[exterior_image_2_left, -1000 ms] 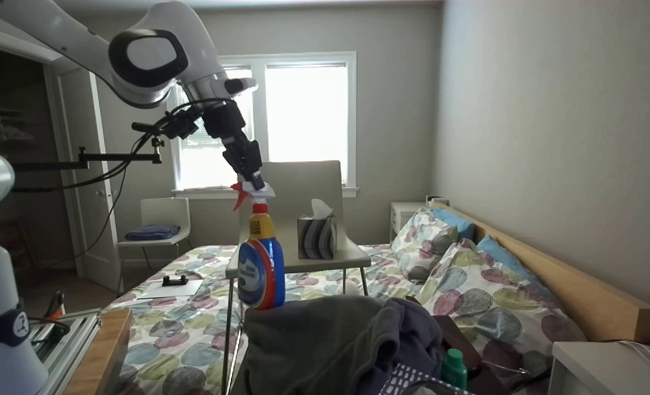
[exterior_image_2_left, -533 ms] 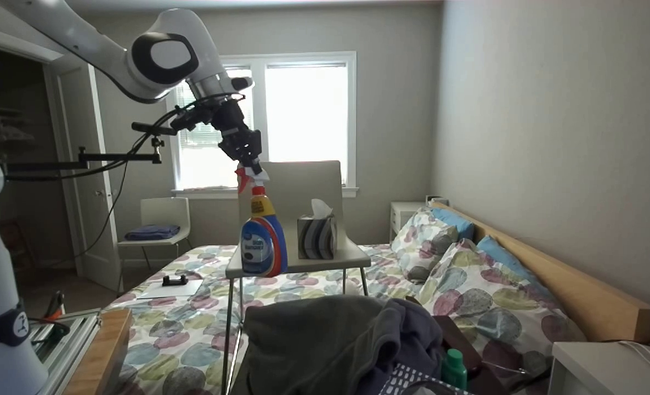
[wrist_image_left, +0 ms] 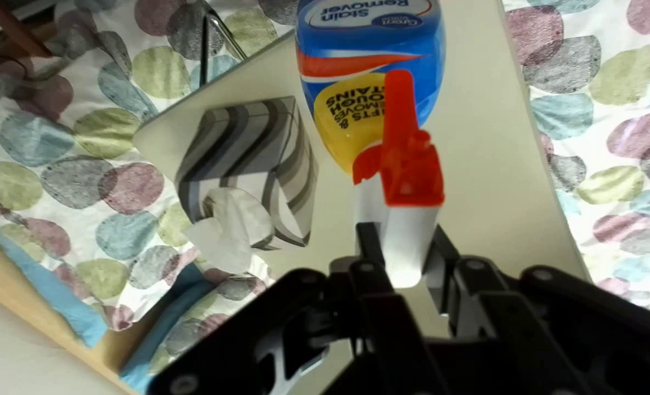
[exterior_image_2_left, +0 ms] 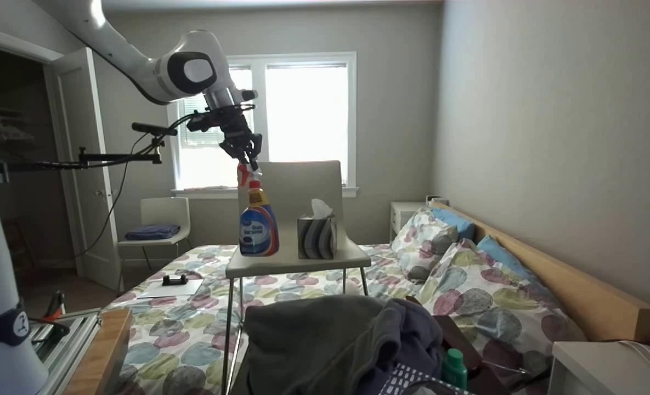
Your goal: Put the spray bottle on top of the white chair.
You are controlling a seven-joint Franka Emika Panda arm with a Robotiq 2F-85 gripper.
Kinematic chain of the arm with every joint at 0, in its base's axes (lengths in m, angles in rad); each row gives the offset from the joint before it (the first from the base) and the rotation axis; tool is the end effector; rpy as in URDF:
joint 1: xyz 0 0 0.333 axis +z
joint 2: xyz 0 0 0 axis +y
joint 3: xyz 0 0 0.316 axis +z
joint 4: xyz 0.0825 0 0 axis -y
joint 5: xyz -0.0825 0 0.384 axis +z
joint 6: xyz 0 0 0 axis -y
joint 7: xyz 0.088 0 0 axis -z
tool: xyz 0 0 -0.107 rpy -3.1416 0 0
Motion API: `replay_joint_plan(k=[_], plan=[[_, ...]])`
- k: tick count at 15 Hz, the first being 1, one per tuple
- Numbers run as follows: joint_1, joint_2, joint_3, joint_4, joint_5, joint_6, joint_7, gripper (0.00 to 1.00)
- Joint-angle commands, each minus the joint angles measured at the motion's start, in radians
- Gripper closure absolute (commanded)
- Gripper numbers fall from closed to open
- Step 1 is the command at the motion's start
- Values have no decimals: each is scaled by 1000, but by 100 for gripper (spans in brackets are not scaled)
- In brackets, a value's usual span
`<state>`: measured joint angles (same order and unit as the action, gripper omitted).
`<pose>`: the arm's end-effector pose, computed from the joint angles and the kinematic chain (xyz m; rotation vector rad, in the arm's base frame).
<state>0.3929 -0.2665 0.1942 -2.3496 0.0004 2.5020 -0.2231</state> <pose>0.4108 0.2783 0.4787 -2.8008 -1.2072 -0.6442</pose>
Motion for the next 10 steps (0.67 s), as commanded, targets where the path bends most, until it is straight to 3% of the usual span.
replay_joint_plan(k=[1,10], plan=[[-4,142,36,172,26,-22,-48,94],[-42,355,88,386,77,-35,-114,94]])
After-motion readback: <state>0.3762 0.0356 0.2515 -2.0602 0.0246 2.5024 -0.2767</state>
